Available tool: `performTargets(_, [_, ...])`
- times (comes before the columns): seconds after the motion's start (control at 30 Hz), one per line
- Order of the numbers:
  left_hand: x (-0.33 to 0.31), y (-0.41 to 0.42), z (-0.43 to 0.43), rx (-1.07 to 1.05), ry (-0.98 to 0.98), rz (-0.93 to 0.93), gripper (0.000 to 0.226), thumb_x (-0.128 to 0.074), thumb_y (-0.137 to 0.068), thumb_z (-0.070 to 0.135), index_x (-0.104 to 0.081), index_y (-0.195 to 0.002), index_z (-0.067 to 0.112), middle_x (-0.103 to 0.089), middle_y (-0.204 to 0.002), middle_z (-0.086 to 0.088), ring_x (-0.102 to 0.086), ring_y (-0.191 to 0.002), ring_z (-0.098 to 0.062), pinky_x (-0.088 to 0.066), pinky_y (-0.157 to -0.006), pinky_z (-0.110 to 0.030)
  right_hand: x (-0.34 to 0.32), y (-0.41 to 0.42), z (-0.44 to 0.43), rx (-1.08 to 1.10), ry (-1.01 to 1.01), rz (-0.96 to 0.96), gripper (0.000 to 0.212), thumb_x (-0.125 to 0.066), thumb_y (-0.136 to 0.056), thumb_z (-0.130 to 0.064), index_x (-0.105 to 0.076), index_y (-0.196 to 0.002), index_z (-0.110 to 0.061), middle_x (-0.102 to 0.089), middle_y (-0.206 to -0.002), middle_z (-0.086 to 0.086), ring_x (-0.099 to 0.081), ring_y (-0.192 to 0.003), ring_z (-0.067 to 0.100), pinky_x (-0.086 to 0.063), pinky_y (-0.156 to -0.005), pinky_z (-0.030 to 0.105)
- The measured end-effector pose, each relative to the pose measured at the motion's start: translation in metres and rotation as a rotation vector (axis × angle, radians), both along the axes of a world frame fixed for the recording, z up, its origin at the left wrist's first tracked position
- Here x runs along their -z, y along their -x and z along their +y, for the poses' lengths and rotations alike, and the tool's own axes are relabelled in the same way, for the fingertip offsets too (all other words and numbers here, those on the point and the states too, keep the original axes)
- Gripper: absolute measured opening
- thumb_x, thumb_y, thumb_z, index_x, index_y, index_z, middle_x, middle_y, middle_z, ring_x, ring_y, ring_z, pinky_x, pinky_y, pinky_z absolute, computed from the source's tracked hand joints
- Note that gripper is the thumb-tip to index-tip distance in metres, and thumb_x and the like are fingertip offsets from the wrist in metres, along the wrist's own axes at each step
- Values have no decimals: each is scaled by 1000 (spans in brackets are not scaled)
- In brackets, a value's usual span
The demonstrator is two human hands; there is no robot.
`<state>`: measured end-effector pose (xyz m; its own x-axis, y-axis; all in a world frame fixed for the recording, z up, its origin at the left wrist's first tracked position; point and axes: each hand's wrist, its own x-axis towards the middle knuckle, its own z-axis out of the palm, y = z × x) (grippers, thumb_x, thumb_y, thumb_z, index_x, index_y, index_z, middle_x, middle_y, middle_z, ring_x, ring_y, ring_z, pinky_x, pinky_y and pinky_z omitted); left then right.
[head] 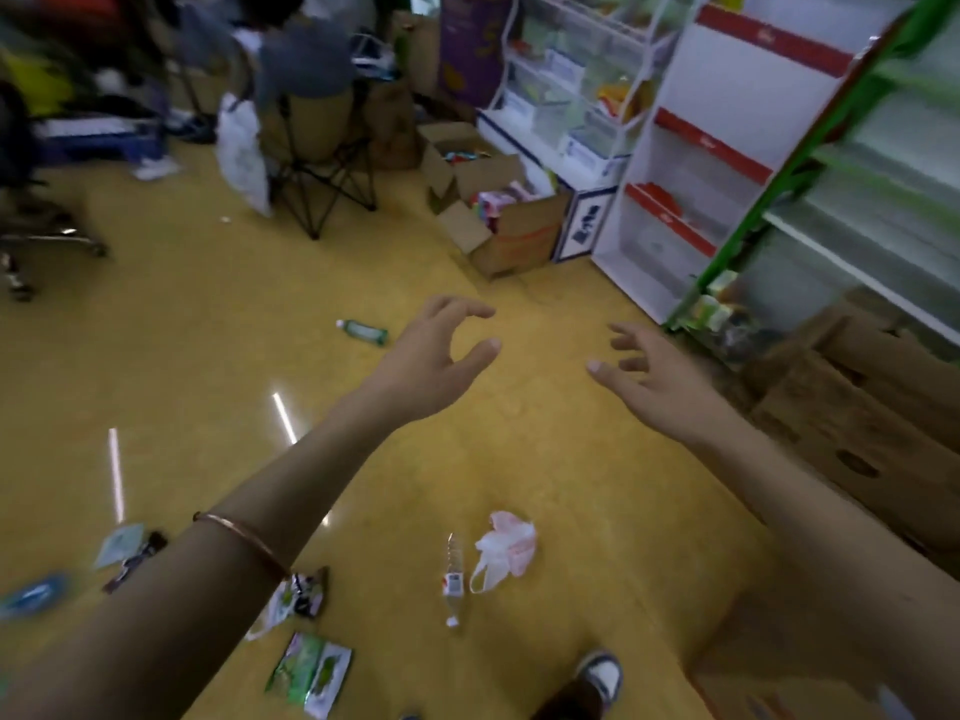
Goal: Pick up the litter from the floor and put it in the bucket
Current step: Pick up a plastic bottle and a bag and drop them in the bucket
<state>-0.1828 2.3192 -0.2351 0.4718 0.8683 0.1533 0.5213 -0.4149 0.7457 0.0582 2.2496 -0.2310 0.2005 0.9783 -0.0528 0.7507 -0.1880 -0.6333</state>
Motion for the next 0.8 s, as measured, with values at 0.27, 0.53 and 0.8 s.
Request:
performTargets(0.27, [35, -65, 20, -243, 98, 58, 40, -54, -91, 38, -49, -129, 24, -40, -134, 3, -44, -108, -8, -35, -84, -20, 31, -68, 70, -259, 116, -19, 73, -53, -83, -60, -30, -145, -29, -42, -142, -4, -50, -121, 16, -49, -91, 35])
performTargets(0.53, [63, -71, -10, -597, 174, 108, 40, -54, -92, 35, -49, -129, 22, -42, -132, 0, -48, -116, -15, -34, -87, -21, 67, -92, 125, -552, 267, -51, 71, -56, -84, -56, -32, -143, -26, -44, -141, -1, -52, -119, 17, -47, -89, 31])
performTargets(0.8, [107, -47, -61, -835, 307, 167, 40, -54, -91, 41, -49, -127, 27, -44, -132, 5, -54, -105, -12, -43, -92, -35, 120, -45, 128, -794, 380, -16, 68, -58, -86, -50, -33, -143, -24, -42, -142, 1, -47, -123, 17, -41, -94, 30])
